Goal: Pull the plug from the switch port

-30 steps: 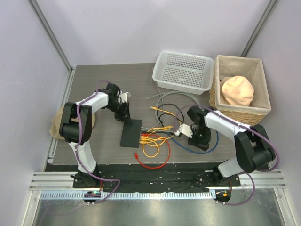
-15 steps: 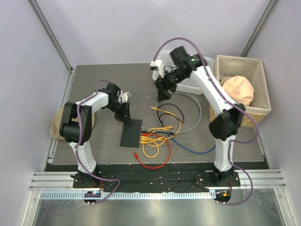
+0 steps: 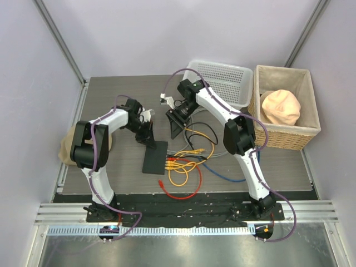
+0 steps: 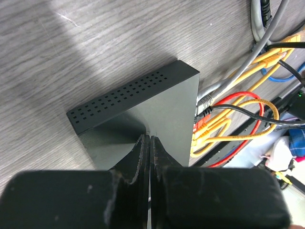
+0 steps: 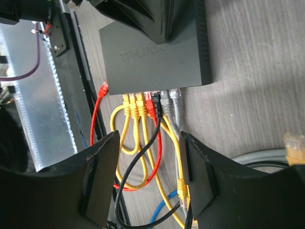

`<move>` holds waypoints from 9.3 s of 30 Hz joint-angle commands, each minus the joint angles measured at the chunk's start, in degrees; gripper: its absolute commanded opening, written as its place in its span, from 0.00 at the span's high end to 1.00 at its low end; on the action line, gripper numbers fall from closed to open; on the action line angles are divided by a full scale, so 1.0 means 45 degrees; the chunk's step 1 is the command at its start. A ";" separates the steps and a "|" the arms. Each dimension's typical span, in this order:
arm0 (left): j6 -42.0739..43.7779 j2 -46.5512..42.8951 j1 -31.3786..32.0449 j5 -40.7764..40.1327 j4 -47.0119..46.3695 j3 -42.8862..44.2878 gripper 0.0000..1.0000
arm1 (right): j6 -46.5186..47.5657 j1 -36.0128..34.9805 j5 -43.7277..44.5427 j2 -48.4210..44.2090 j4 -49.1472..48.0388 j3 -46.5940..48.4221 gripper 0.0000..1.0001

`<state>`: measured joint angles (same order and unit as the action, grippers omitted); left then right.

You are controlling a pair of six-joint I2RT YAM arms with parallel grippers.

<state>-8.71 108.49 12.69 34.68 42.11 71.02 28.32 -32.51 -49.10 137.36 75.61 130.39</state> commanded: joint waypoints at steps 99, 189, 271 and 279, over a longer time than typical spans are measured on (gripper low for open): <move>0.0275 0.0462 0.0345 -0.1260 -0.0119 -0.0900 1.00 | -0.1140 -0.0099 0.1107 0.2600 -0.3016 -0.4090 0.99; 0.0080 0.0267 0.0442 -0.0928 -0.0353 -0.0392 1.00 | 0.2675 0.6777 0.9239 -1.1048 -0.6670 -1.6930 0.65; 0.0353 -0.0651 0.0696 -0.2452 -0.0549 -0.2326 0.60 | -0.3950 -0.0725 0.1341 0.0217 -0.6413 -0.6867 0.86; 0.0315 -0.0612 0.0716 -0.2588 -0.0568 -0.2326 0.60 | -0.3870 -0.0705 0.0913 0.0160 -0.6315 -0.7118 0.89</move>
<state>-10.24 101.86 15.27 32.88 42.68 63.75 8.45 -34.83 -53.28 136.14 49.10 101.06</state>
